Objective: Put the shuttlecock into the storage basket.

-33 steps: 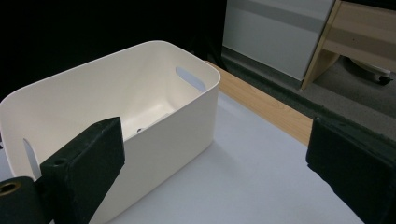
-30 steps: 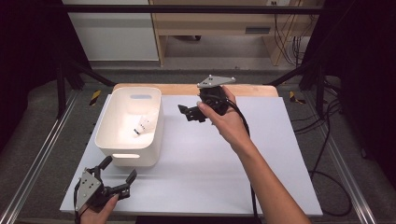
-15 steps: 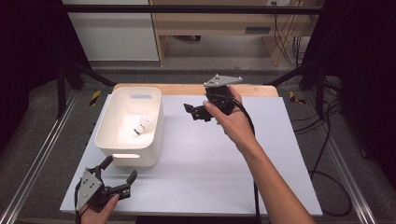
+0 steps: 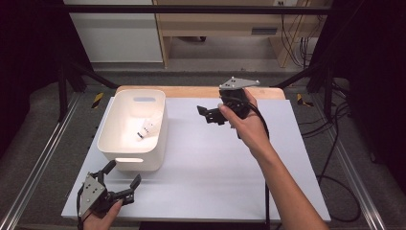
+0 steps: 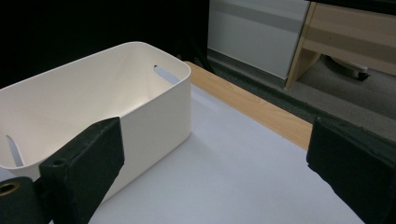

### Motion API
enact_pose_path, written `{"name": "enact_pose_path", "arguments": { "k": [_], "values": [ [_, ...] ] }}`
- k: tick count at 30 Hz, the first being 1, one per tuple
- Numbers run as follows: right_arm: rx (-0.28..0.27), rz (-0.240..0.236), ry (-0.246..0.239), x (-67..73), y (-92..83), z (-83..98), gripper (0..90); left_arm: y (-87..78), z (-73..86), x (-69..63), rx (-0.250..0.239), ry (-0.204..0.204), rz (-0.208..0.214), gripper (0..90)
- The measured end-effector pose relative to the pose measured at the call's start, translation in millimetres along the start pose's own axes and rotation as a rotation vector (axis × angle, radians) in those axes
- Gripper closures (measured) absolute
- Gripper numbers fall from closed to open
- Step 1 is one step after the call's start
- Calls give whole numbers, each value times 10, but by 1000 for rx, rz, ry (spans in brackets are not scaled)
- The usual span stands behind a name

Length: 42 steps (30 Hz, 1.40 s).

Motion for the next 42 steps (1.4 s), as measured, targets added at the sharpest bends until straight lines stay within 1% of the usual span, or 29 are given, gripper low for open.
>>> {"name": "enact_pose_path", "arguments": {
  "k": [16,23,29,35,38,42],
  "values": [
    [3,33,12,-123,-198,98,45,-1,3,4,1,-1,0,34],
    [-5,49,18,-174,-291,139,43,-3,3,13,0,-4,-4,34],
    [-11,62,13,-205,-386,201,38,-1,2,7,0,-2,-2,33],
    [-20,74,27,-250,-476,266,35,-6,1,14,-1,-2,-3,33],
    [-34,72,33,-277,-528,294,34,-5,1,15,0,-2,-4,33],
    [-40,84,39,-316,-591,324,35,-7,-2,10,0,0,-2,33]
  ]
}}
Point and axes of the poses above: each handheld gripper's, and its own axes: y roughly forward along the jaws, z roughly out of its underside, x roughly to its left, the point moved 2 cm from there along y, roughly forward along the jaws, and after that the axes turned 6 degrees about -z, right-handed, at the moved point
